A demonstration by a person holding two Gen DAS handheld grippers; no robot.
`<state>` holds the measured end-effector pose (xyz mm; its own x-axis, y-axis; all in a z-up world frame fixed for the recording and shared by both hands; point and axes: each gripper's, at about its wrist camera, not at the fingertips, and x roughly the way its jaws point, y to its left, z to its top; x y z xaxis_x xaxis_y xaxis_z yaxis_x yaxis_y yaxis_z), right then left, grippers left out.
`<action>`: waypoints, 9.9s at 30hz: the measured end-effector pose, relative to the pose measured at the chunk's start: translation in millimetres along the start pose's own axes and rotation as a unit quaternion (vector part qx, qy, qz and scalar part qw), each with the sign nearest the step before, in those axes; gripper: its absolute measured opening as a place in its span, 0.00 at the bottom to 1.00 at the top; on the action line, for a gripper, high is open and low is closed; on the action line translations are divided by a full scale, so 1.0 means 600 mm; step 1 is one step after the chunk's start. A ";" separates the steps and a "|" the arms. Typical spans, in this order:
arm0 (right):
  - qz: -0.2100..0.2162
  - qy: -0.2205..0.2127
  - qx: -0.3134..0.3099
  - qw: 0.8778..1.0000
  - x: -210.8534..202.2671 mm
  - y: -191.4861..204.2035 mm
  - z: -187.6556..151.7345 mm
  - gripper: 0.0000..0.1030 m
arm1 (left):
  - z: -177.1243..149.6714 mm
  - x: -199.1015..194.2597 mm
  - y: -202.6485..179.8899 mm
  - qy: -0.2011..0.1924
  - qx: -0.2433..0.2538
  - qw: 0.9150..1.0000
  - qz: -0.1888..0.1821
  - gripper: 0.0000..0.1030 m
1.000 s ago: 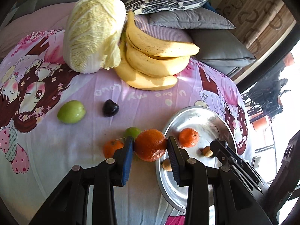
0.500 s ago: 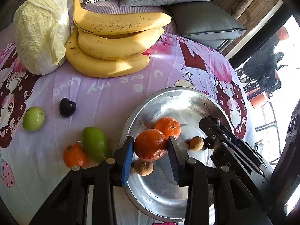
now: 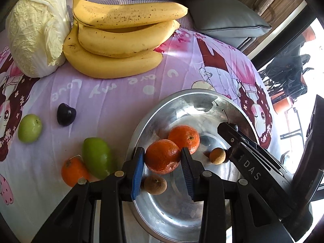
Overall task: Organize fruits
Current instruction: 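Carry the tangerine with the left tool while the right tool carries the cherry over the bowl, then open the left tool dropping the tangerine while the right tool releases the cherry into the bowl, then move both tools back toward the green lime and green mango, then grasp the round green lime with the left tool while the right tool grasps the green mango, then carry the lime with the left tool while the right tool carries the mango over the bowl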
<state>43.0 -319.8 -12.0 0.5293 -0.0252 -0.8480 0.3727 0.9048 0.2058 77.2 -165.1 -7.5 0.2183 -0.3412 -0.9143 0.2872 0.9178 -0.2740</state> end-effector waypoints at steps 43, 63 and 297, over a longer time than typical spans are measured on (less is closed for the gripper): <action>0.012 0.005 -0.079 0.997 -0.056 0.103 -0.065 0.47 | -0.028 -0.102 0.184 -0.061 -0.094 0.984 0.137 0.53; 0.002 0.022 -0.091 0.996 -0.051 0.114 -0.080 0.61 | -0.053 -0.098 0.200 -0.054 -0.097 0.984 0.139 0.73; 0.048 0.021 0.028 0.998 -0.076 0.078 -0.045 0.37 | -0.001 -0.116 0.132 -0.074 0.016 0.996 0.057 0.42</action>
<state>15.4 -264.8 23.0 0.5320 0.0787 -0.8431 0.3643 0.8775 0.3118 84.1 -68.6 34.2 0.3848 -0.2640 -0.8844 0.2816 0.9461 -0.1599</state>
